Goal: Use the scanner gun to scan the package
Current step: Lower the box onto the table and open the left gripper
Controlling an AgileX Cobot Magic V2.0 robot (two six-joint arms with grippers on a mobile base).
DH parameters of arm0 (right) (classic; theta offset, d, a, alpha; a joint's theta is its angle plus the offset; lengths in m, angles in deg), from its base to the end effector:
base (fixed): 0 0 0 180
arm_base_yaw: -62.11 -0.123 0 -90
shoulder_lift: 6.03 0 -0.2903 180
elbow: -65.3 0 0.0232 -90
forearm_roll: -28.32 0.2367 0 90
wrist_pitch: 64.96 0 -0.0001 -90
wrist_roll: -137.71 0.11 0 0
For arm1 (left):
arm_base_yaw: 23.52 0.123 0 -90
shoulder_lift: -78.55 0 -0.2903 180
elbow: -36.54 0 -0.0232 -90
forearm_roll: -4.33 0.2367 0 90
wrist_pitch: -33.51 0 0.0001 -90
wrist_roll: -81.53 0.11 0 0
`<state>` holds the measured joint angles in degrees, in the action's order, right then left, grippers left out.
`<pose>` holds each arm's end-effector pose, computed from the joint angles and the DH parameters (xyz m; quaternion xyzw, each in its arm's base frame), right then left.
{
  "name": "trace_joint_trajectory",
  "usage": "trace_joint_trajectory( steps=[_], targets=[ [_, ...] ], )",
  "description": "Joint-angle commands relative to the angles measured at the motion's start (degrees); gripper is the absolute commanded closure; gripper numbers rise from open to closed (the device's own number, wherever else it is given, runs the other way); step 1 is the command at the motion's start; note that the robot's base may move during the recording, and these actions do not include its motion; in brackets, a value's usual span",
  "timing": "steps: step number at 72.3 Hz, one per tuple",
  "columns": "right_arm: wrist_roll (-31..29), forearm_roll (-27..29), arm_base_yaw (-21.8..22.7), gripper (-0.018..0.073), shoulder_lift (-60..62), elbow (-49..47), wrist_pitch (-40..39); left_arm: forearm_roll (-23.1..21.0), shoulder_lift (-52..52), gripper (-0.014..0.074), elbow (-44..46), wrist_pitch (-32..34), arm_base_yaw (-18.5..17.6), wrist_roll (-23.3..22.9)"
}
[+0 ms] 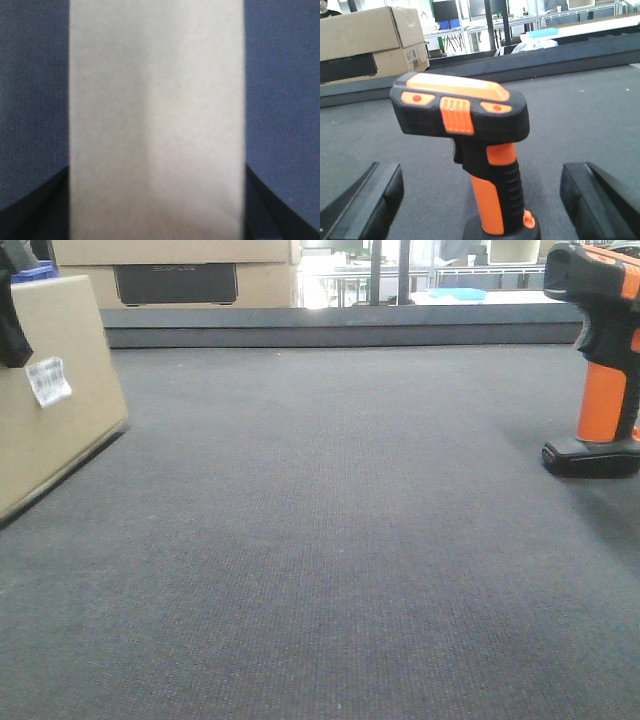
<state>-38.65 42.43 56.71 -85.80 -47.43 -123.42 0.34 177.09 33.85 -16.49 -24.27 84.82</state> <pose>0.2055 -0.0035 0.2238 0.1091 0.6948 0.0290 0.7103 0.3326 -0.0102 0.2905 0.0191 0.9680 -0.0259 0.2489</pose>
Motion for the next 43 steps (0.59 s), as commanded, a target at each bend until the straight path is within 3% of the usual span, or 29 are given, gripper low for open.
trace_joint_trajectory(
  steps=[1,12,38,43],
  targets=[
    [-0.04,-0.4,0.06,0.0018,0.35,0.33,0.28,-0.7,0.02,0.012,0.15,0.81,-0.26,-0.96],
    [-0.04,-0.51,0.06,0.0018,0.35,0.33,0.63,-0.7,-0.08,0.0065,0.39,0.66,-0.26,-0.96],
    [-0.04,-3.55,0.06,0.0018,5.24,0.33,1.74,1.72,-9.16,0.0067,0.48,-0.44,-0.26,-0.96],
    [-0.04,-3.55,0.06,0.0018,7.44,0.33,3.58,1.72,-12.4,0.0069,0.48,-0.5,-0.26,-3.29]
  ],
)
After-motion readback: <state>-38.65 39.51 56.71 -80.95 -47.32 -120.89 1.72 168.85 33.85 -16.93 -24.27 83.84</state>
